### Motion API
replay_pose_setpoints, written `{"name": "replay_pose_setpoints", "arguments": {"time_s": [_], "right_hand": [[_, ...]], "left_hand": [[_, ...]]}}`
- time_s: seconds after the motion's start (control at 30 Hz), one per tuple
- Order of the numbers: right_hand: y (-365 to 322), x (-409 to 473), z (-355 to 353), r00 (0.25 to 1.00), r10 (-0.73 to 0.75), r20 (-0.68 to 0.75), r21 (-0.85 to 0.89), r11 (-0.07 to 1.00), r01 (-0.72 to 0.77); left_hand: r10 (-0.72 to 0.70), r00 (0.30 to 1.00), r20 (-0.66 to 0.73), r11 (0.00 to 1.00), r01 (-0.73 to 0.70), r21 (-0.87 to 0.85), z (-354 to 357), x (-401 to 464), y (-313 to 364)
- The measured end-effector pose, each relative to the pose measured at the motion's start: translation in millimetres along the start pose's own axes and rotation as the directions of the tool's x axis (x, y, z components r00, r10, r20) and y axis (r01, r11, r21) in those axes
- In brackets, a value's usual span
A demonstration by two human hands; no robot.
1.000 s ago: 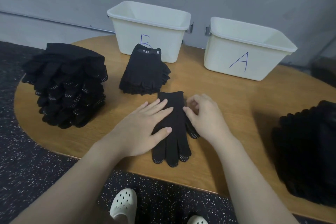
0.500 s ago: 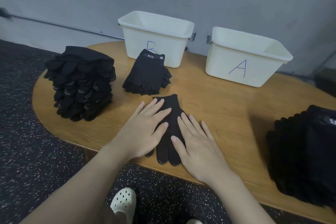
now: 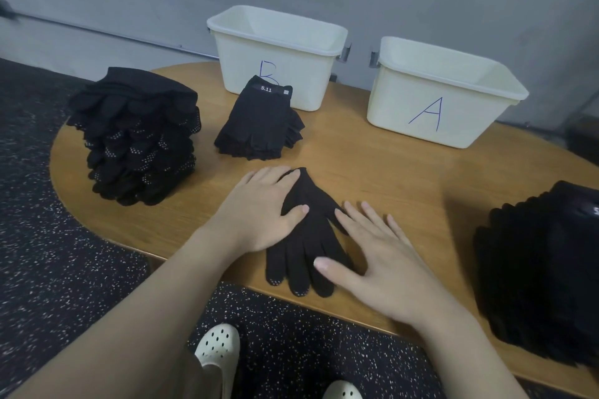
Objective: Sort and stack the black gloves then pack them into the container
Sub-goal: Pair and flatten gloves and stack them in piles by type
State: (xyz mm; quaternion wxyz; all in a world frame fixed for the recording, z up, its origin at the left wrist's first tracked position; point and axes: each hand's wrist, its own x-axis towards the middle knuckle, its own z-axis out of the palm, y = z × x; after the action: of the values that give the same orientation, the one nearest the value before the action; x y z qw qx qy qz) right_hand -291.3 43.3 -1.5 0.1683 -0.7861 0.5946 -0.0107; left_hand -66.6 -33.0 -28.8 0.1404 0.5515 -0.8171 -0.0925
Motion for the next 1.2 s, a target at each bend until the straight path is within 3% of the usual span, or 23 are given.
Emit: {"name": "replay_pose_setpoints", "arguments": {"time_s": [0.17, 0.4, 0.53, 0.63, 0.73, 1.03, 1.2], "right_hand": [[-15, 14, -3, 0.998, -0.016, -0.066, 0.009, 1.0, 0.017], [-65, 27, 23, 0.973, -0.119, -0.197, -0.059, 0.992, 0.11], [-83, 37, 38, 0.972, -0.128, -0.199, -0.078, 0.99, 0.114], [-83, 43, 39, 0.983, -0.098, -0.152, -0.097, 0.992, 0.084], [-79, 41, 37, 0.987, -0.108, -0.12, -0.119, 0.989, 0.093], [-24, 5, 25, 0.991, 0.067, -0.117, -0.175, 0.981, -0.087], [-15, 1, 25, 0.989, 0.063, -0.135, -0.139, 0.987, -0.082]], "left_hand": [[-0.039, 0.974, -0.221, 0.999, 0.034, -0.027, -10, -17, -11], [-0.058, 0.935, -0.35, 0.998, 0.06, -0.005, -11, -41, -29], [0.03, 0.976, -0.217, 0.999, -0.025, 0.023, -10, -50, -29], [-0.002, 0.998, -0.059, 1.0, 0.002, 0.002, -7, -49, -31], [-0.015, 1.0, 0.001, 1.0, 0.015, 0.023, -6, -46, -34], [-0.023, 0.999, 0.031, 1.0, 0.024, -0.004, -9, -46, -35], [-0.018, 0.999, -0.033, 1.0, 0.017, -0.018, -12, -52, -31]]}}
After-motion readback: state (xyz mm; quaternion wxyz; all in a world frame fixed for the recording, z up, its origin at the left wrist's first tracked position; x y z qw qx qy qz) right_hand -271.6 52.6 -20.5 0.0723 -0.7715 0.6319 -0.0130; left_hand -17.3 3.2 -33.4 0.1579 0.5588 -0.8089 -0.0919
